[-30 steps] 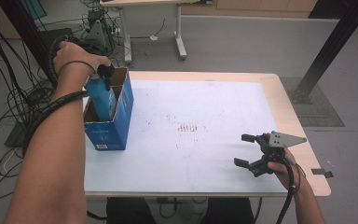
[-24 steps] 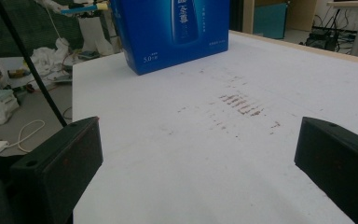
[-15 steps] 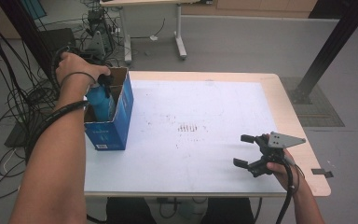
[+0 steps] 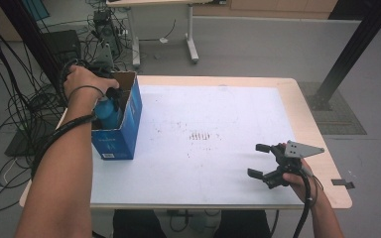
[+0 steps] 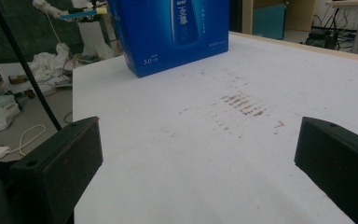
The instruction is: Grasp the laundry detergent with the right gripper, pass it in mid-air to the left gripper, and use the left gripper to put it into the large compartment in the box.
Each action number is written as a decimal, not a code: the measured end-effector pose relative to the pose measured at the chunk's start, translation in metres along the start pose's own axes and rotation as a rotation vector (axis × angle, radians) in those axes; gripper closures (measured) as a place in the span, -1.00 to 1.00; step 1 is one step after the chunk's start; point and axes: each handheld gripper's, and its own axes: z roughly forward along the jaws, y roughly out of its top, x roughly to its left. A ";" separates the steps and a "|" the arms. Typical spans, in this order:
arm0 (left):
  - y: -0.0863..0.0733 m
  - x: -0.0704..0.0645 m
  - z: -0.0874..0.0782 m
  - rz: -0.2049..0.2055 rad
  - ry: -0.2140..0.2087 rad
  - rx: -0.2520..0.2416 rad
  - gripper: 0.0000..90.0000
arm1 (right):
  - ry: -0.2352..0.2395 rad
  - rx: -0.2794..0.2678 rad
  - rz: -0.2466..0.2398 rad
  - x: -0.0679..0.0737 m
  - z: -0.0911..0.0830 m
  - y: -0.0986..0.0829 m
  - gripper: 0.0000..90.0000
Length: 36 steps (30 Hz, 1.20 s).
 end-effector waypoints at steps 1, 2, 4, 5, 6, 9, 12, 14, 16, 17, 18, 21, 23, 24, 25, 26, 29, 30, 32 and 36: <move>0.001 0.002 0.002 0.000 -0.006 0.007 -0.17 | -0.001 0.000 -0.001 0.000 0.000 0.000 -0.98; 0.001 0.003 0.003 0.003 -0.008 0.002 -0.17 | 0.000 0.000 0.002 0.000 0.000 -0.001 -0.98; 0.002 0.003 0.006 0.002 -0.012 0.012 -0.17 | -0.001 0.000 0.002 0.000 0.000 -0.001 -0.98; 0.003 0.002 0.008 0.008 -0.011 0.015 -0.17 | -0.001 0.000 0.004 0.000 0.000 -0.001 -0.98; 0.003 0.002 0.009 0.003 -0.008 0.013 -0.17 | -0.001 0.001 0.005 0.000 0.000 -0.001 -0.98; 0.006 0.000 0.013 0.007 -0.004 0.025 -0.17 | -0.003 0.002 0.007 0.000 0.000 -0.002 -0.98; 0.007 0.000 0.017 0.008 -0.007 0.028 -0.17 | -0.005 0.002 0.009 0.000 -0.001 -0.002 -0.98; 0.008 -0.001 0.020 0.009 -0.006 0.033 -0.17 | -0.007 0.002 0.011 0.001 -0.002 -0.003 -0.98; 0.010 -0.001 0.023 0.010 -0.007 0.040 -0.17 | -0.007 0.003 0.011 0.001 -0.003 -0.003 -0.98; 0.011 -0.001 0.025 0.012 -0.008 0.043 -0.17 | -0.009 0.005 0.012 0.001 -0.003 -0.003 -0.98; 0.011 -0.002 0.026 0.010 -0.006 0.045 -0.17 | -0.010 0.006 0.012 0.001 -0.003 -0.003 -0.98; 0.013 -0.002 0.029 0.010 -0.007 0.049 -0.17 | -0.011 0.006 0.013 0.001 -0.004 -0.003 -0.98; 0.012 -0.002 0.029 0.009 -0.006 0.042 -0.17 | -0.011 0.006 0.013 0.001 -0.004 -0.003 -0.98; 0.013 -0.001 0.029 0.009 -0.008 0.043 -0.17 | -0.011 0.006 0.014 0.001 -0.004 -0.003 -0.98; 0.013 -0.001 0.029 0.010 -0.009 0.045 -0.17 | -0.012 0.007 0.014 0.001 -0.004 -0.003 -0.98; 0.013 -0.001 0.029 0.009 -0.009 0.044 -0.17 | -0.012 0.008 0.014 0.001 -0.004 -0.004 -0.98; 0.013 -0.001 0.030 0.009 -0.009 0.044 -0.17 | -0.013 0.007 0.015 0.001 -0.004 -0.004 -0.98; 0.013 -0.001 0.030 0.007 -0.009 0.042 -0.17 | -0.013 0.006 0.016 0.001 -0.004 -0.004 -0.98; 0.013 0.000 0.030 0.007 -0.010 0.045 -0.17 | -0.013 0.007 0.016 0.001 -0.004 -0.004 -0.98; 0.012 0.001 0.030 0.003 -0.013 0.043 -0.17 | -0.013 0.006 0.016 0.001 -0.003 -0.004 -0.98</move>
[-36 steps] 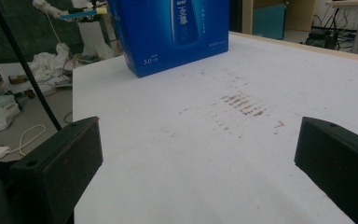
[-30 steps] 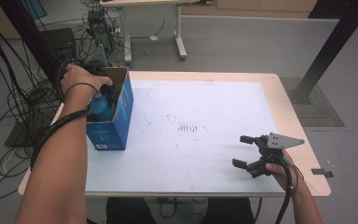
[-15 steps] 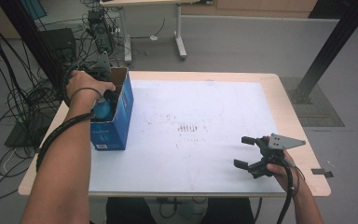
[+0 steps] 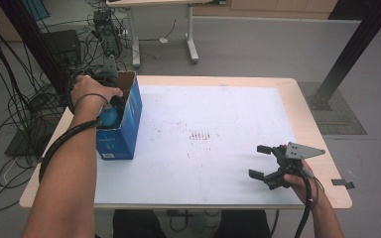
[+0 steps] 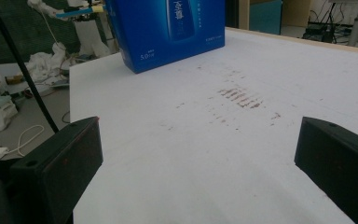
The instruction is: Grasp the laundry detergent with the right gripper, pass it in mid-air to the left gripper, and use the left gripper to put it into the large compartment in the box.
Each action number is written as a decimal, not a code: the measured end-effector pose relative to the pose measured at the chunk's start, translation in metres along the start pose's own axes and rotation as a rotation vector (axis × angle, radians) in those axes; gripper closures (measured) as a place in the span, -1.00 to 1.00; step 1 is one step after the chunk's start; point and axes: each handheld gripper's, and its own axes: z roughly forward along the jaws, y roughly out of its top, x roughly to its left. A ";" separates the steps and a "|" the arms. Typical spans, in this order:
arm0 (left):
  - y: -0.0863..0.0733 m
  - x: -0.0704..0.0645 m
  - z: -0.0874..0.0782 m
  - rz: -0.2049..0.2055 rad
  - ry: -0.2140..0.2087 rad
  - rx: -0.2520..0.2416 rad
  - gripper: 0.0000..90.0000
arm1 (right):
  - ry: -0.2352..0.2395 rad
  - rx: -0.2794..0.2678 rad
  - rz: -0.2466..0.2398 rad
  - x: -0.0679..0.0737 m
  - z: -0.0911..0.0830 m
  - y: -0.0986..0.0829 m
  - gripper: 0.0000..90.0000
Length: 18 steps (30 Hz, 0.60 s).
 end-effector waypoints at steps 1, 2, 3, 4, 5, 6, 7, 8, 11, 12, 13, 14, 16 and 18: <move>0.000 0.000 0.000 0.002 0.000 -0.001 -0.17 | 0.000 -0.001 0.000 0.000 0.000 0.000 -0.98; 0.000 0.001 0.000 -0.001 -0.001 0.000 -0.17 | 0.000 -0.001 -0.001 0.000 0.000 0.000 -0.98; 0.000 0.001 0.000 -0.001 -0.001 0.000 -0.17 | 0.001 -0.001 -0.002 0.000 0.000 0.000 -0.98; 0.000 0.001 0.000 0.000 -0.002 -0.001 -0.17 | 0.001 -0.001 0.000 0.000 0.000 0.000 -0.98; 0.000 0.001 0.000 -0.002 -0.004 0.002 -0.17 | 0.000 -0.001 0.000 0.000 0.000 0.000 -0.98; 0.000 0.001 0.000 0.000 -0.001 0.002 -0.17 | 0.001 -0.001 0.001 -0.001 0.000 0.000 -0.98; 0.000 0.001 0.000 -0.001 -0.001 0.001 -0.17 | 0.000 -0.002 0.000 -0.001 0.000 -0.001 -0.98; 0.000 0.000 0.000 -0.001 0.000 0.002 -0.17 | 0.001 -0.002 0.001 -0.001 0.000 -0.001 -0.98; 0.001 0.000 0.000 0.000 0.001 0.005 -0.17 | 0.002 -0.001 0.000 -0.001 0.000 0.000 -0.98; 0.001 0.000 0.000 0.000 0.000 0.006 -0.17 | 0.000 -0.002 0.000 -0.001 0.000 0.000 -0.98; 0.001 0.000 0.000 -0.001 0.000 0.003 -0.17 | 0.001 -0.003 0.000 -0.001 0.000 0.000 -0.98; 0.001 0.000 0.000 -0.003 0.000 0.003 -0.17 | 0.001 -0.005 -0.001 -0.002 0.000 0.000 -0.98; 0.001 0.000 0.000 -0.003 -0.001 0.005 -0.17 | 0.000 -0.003 -0.001 -0.002 0.001 0.000 -0.98; 0.001 0.000 0.000 -0.001 0.001 0.007 -0.17 | 0.001 -0.005 0.000 -0.002 0.001 -0.001 -0.98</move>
